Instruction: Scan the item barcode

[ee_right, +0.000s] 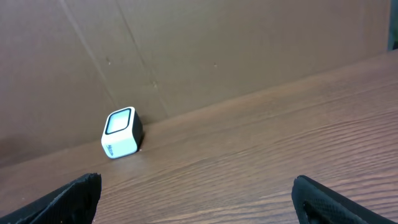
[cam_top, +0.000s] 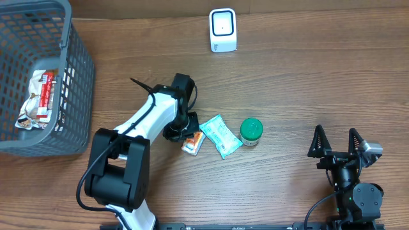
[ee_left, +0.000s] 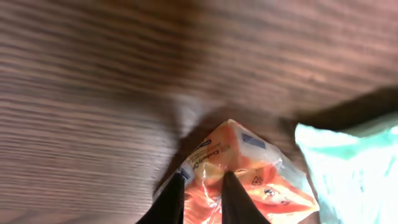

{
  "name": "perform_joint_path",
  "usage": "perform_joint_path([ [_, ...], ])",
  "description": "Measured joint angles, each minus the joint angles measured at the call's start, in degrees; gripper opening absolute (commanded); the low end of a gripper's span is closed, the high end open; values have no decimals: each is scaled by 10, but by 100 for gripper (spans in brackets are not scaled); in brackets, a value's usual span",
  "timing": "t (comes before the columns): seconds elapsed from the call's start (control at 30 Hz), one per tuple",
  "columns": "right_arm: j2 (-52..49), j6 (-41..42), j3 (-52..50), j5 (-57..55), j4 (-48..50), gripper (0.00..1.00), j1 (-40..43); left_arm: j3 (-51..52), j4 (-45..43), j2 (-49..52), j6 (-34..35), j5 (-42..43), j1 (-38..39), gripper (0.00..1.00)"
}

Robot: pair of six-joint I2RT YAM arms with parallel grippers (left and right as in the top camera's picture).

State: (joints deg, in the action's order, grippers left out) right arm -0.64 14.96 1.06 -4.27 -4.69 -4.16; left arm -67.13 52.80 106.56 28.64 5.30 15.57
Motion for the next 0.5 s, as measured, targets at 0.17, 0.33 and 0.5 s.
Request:
perform_joint_path([
  [0.17,0,0,0,0,0,100,0,-62,42,1,-3,1,-7,19],
  [0.33,0,0,0,0,0,100,0,-130,98,1,-23,11,-7,21],
  [0.5,0,0,0,0,0,100,0,-156,165,1,-59,6,-7,20],
])
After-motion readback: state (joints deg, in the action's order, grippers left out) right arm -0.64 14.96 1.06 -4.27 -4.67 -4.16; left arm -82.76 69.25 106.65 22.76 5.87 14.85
